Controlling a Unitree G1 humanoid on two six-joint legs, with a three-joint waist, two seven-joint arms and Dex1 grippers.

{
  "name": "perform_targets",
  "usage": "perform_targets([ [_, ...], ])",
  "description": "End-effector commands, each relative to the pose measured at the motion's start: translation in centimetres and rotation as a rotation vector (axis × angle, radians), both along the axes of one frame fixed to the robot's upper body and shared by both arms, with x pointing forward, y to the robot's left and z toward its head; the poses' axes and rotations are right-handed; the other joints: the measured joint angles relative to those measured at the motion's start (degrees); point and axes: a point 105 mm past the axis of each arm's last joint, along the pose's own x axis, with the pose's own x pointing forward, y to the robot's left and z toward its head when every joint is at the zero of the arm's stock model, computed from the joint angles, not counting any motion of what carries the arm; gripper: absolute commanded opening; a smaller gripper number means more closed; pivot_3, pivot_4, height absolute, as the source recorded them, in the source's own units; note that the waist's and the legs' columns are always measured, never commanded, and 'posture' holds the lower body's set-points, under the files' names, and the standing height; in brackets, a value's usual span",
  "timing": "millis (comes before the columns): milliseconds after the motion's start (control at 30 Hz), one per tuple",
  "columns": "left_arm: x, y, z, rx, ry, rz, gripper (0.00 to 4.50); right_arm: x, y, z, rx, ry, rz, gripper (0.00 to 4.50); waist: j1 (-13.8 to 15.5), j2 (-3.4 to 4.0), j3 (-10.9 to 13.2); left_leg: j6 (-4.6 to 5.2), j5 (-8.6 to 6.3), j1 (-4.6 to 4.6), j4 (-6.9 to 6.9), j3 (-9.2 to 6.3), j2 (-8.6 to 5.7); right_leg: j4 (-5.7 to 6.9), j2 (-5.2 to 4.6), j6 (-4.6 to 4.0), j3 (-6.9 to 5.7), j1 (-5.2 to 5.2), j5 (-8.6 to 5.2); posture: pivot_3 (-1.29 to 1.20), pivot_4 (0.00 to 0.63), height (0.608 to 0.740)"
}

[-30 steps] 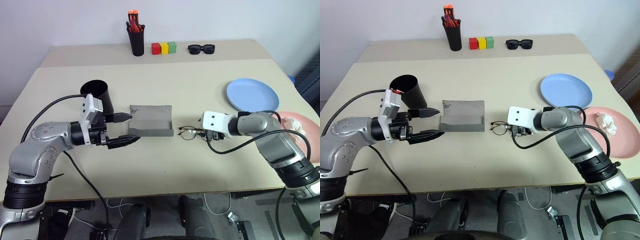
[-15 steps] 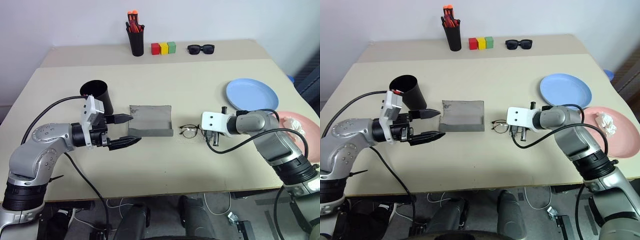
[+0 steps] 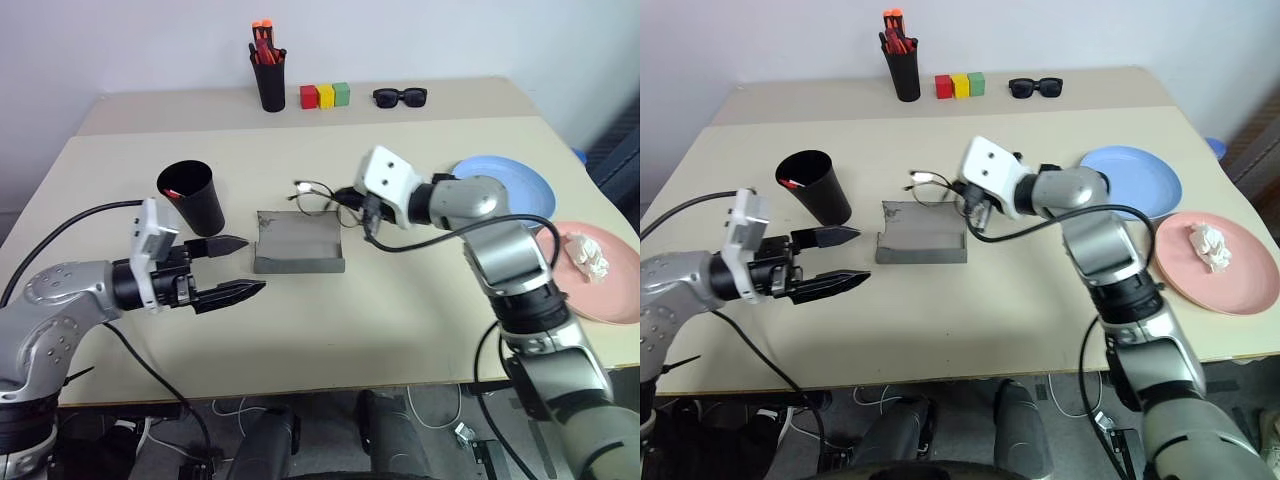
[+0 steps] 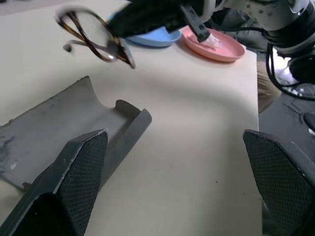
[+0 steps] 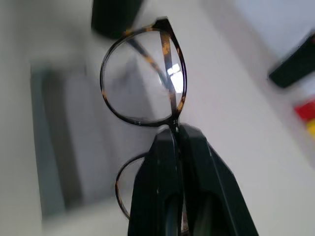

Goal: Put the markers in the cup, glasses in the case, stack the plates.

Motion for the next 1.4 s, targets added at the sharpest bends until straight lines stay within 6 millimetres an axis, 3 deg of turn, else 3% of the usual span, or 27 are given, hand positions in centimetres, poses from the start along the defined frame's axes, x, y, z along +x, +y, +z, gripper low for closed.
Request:
perform_targets([
  [33, -0.6, 0.4, 0.9, 0.016, -0.054, 0.005, 4.50, 0.4, 2.4, 1.5, 0.078, -0.032, -0.015, 0.02, -0.1, 0.01, 0.0, 0.00, 0.00, 0.01, -0.02, 0.00, 0.00, 0.00, 0.00, 0.00, 0.00, 0.00, 0.00, 0.00, 0.150, 0.740],
  [167, -0.8, 0.3, 0.7, 0.015, -0.053, 0.008, 4.50, 0.1, 4.1, 0.0, 0.081, 0.024, 0.010, 0.02, 0.3, -0.01, 0.0, -0.04, 0.03, 0.01, -0.19, -0.02, -0.01, -0.04, 0.00, -0.01, -0.01, -0.05, 0.00, 0.00, 0.150, 0.740],
  [300, -1.0, 0.2, 0.6, 0.013, -0.061, 0.016, 4.50, -0.5, 5.5, -2.9, 0.044, 0.111, 0.014, 0.02, 0.0, -0.01, 0.0, -0.07, 0.04, 0.05, -0.31, -0.01, -0.01, -0.05, 0.00, -0.02, 0.00, -0.09, 0.00, 0.00, 0.150, 0.740],
  [500, -1.0, 0.2, 0.4, 0.013, -0.059, 0.025, 4.50, -0.2, 4.7, -6.0, -0.082, 0.187, -0.056, 0.02, -0.1, 0.00, 0.0, -0.13, 0.07, 0.06, -0.42, 0.00, -0.01, -0.03, 0.01, -0.06, 0.00, -0.15, -0.01, 0.00, 0.150, 0.740],
  [800, -0.7, -0.1, 0.1, 0.020, -0.071, 0.028, 4.50, -0.6, 5.1, -6.6, -0.113, 0.203, -0.024, 0.02, -0.1, 0.00, 0.0, -0.13, 0.08, 0.06, -0.44, 0.00, 0.00, -0.04, 0.02, -0.06, 0.00, -0.15, -0.01, 0.00, 0.150, 0.740],
  [900, -0.6, 0.0, 0.1, 0.028, -0.072, 0.028, 4.50, -0.8, 5.0, -6.8, -0.122, 0.204, -0.004, 0.93, -0.1, 0.00, 0.0, -0.13, 0.08, 0.06, -0.44, 0.00, 0.00, -0.04, 0.02, -0.06, 0.00, -0.15, -0.01, 0.00, 0.150, 0.740],
  [1000, -0.5, -0.1, 0.1, 0.025, -0.077, 0.028, 4.50, -0.6, 4.8, -6.4, -0.107, 0.197, -0.012, 2.46, -0.2, 0.00, 0.0, -0.13, 0.08, 0.06, -0.44, 0.01, 0.00, -0.04, 0.02, -0.06, 0.00, -0.15, -0.01, 0.00, 0.150, 0.740],
  [1133, -0.3, -0.2, 0.1, 0.012, -0.081, 0.036, 4.50, 0.0, 4.7, -4.3, 0.000, 0.187, -0.041, 4.47, -0.2, 0.00, 0.0, -0.13, 0.08, 0.06, -0.44, 0.00, 0.00, -0.04, 0.02, -0.06, 0.00, -0.15, -0.01, 0.00, 0.150, 0.740],
  [1400, 0.6, -0.2, 0.3, 0.008, -0.113, 0.069, 4.50, 2.0, 2.6, 1.0, 0.329, 0.162, -0.085, 4.47, -0.1, 0.00, 0.0, -0.13, 0.08, 0.06, -0.45, 0.00, 0.00, -0.04, 0.02, -0.07, 0.00, -0.14, -0.01, 0.00, 0.150, 0.740],
])
